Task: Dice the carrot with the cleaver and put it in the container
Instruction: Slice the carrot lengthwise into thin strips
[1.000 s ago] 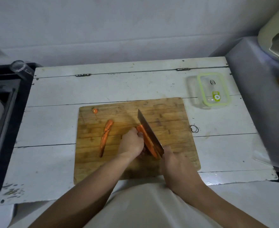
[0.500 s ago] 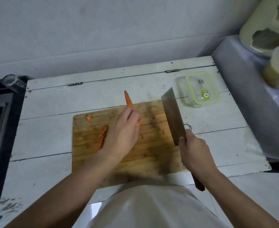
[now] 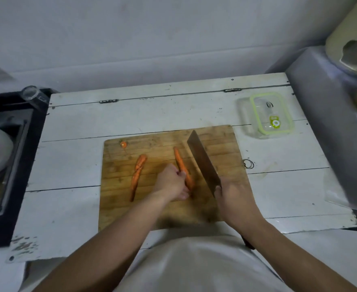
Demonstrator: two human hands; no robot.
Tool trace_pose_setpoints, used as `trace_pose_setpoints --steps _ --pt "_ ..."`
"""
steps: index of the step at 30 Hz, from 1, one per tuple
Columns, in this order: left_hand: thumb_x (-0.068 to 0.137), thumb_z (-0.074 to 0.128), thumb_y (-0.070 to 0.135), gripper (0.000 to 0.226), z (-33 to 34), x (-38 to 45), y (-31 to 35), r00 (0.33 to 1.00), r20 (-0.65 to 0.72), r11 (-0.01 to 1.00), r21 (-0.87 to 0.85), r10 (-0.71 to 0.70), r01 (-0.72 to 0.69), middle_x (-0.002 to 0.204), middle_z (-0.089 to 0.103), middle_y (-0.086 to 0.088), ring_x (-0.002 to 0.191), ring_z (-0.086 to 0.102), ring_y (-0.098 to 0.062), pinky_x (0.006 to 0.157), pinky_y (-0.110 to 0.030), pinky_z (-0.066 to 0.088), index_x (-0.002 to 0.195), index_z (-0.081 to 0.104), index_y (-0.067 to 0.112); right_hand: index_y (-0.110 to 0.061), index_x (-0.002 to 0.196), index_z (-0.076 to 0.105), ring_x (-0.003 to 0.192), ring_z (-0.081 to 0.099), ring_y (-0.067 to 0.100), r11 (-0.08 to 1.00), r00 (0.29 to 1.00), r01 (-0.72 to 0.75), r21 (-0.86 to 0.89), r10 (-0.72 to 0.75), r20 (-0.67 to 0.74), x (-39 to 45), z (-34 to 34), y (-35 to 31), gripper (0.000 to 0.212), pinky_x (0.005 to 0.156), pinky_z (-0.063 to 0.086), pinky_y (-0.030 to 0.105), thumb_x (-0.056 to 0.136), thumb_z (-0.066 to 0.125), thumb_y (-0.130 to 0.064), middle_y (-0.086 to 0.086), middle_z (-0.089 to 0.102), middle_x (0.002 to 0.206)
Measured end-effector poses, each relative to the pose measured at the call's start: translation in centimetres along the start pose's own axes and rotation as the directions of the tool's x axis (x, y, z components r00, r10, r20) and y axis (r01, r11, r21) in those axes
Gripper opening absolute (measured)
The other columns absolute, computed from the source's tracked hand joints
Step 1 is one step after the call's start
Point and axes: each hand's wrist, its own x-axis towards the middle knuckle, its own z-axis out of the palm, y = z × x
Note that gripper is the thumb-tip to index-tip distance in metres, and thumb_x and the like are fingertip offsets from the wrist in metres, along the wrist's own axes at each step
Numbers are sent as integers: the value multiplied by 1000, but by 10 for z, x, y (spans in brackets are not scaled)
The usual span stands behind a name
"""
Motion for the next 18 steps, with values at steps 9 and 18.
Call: trace_pose_setpoints --steps 9,18 --pt "97 63 40 31 -9 -2 -40 733 -149 634 632 664 -446 120 58 5 113 57 -12 97 -32 51 123 60 23 -17 118 55 90 65 36 995 995 44 -93 -35 95 12 2 -11 26 69 46 37 104 37 -29 13 69 100" --pt "103 38 60 79 -3 11 -60 699 114 419 728 706 -542 171 9 -3 158 2 -17 122 -26 -9 163 14 13 -18 112 49 83 65 32 998 997 25 -65 -20 78 0 5 -23 18 65 44 36 105 36 -28 10 65 93"
